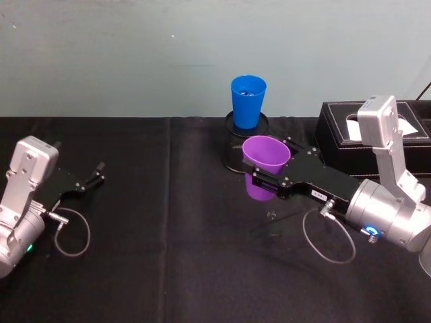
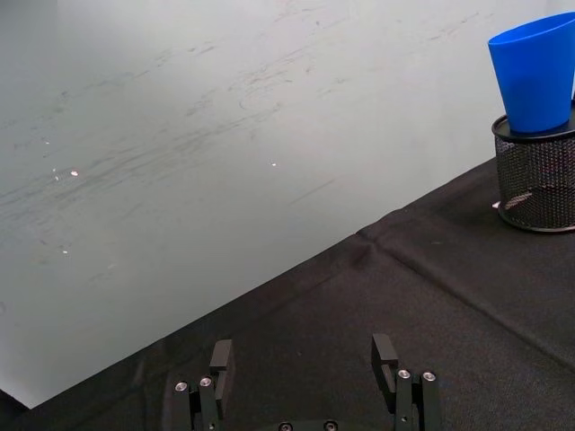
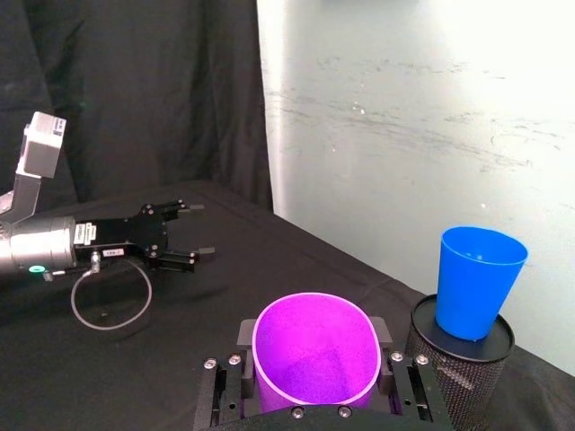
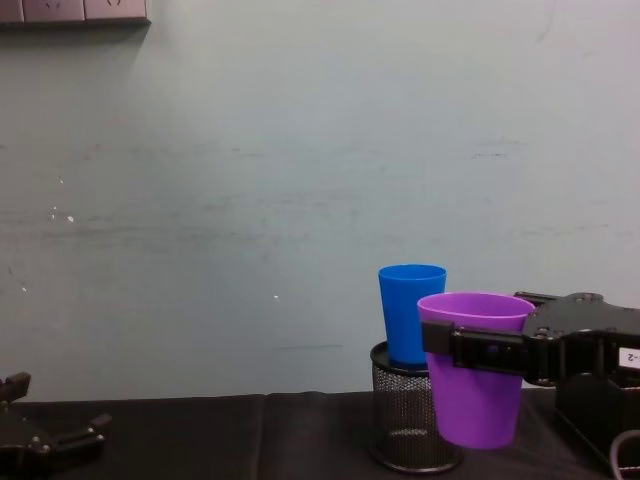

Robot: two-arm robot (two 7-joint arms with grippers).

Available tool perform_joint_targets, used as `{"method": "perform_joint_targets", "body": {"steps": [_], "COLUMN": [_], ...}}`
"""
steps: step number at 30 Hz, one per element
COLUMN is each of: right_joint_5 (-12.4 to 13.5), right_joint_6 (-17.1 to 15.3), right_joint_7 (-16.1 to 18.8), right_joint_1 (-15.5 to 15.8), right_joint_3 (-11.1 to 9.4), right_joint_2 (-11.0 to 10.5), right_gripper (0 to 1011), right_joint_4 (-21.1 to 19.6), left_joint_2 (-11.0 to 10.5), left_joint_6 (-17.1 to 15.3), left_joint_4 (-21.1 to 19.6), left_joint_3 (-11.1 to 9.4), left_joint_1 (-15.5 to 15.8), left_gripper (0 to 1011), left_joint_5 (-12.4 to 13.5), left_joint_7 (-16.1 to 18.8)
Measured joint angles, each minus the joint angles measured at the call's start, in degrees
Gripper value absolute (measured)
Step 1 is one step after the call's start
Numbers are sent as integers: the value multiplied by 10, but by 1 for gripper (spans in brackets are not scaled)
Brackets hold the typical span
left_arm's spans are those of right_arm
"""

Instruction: Pick up one cup with a gripper and tap it against the other cup.

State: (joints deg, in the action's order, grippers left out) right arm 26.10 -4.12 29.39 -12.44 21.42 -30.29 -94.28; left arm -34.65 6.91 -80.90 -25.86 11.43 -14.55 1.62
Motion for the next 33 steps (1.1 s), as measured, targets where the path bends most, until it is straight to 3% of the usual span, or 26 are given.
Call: {"method": "perform_joint_targets", "body": {"steps": [33], "right_joint_5": [0], "right_joint_6": [1], "right_joint_7": [0], "right_joint_1": [0], "right_joint_3": [0], "right_joint_2": [1], "right_gripper": [735], "right_joint_4": [1], "left_joint_2": [0], "left_joint_6": [0], "left_joint_4": [0], "left_joint_3": [0], "left_joint_1": [0], "left_gripper": [1000], "left_joint_5": [0], "left_joint_7": [0]}}
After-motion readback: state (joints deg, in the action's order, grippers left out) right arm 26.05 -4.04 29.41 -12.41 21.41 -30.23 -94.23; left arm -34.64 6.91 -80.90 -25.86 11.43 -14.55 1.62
